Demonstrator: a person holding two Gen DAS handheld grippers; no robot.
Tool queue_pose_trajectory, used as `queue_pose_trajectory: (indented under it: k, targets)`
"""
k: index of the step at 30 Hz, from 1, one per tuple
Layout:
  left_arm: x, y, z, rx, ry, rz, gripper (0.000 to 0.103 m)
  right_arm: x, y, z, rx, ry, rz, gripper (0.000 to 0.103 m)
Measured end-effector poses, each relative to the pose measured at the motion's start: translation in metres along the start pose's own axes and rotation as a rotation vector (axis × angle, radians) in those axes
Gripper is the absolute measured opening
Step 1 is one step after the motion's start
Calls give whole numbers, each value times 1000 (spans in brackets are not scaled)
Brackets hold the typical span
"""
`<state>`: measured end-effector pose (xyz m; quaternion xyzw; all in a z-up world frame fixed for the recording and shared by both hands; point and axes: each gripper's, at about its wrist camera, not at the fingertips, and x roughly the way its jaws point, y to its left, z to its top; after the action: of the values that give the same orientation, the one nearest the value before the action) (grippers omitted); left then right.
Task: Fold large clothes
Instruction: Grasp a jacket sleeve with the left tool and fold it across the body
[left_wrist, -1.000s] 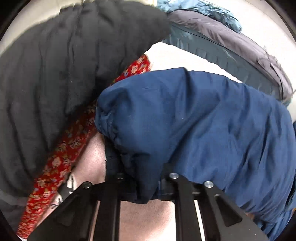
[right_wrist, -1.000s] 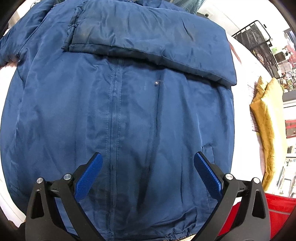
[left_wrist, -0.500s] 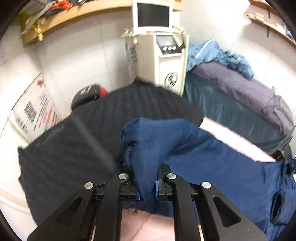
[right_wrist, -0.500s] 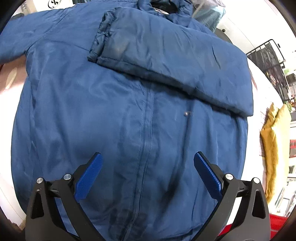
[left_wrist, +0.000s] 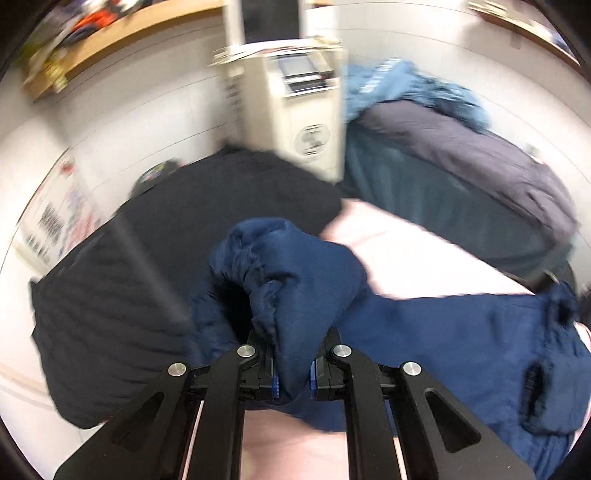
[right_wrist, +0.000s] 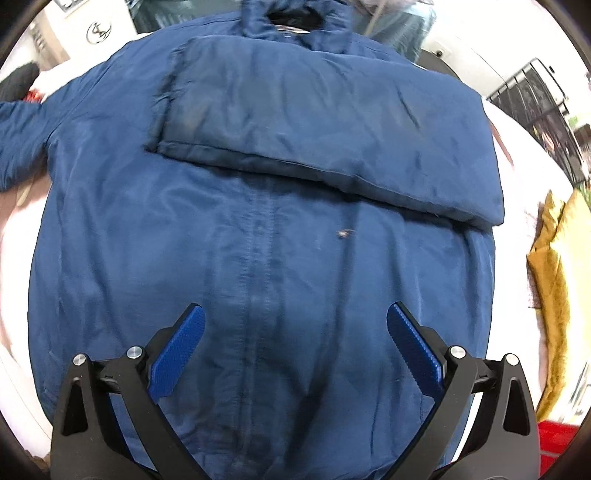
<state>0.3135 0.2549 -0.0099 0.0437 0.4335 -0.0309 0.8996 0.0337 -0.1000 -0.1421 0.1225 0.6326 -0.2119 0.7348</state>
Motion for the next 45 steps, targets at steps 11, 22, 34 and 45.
queue_pose_trajectory:
  k: [11, 22, 34, 45]
  targets:
    - [-75, -295, -44, 317, 13, -474, 10, 9, -89, -27, 217, 9, 19, 97]
    - [-69, -464, -115, 473, 193, -530, 10, 17, -155, -67, 391, 37, 17, 97]
    - [-62, -492, -192, 469, 418, -580, 96, 29, -174, -71, 442, 67, 69, 97]
    - [-94, -434, -182, 546, 191, -552, 96, 27, -163, -34, 400, 35, 43, 97]
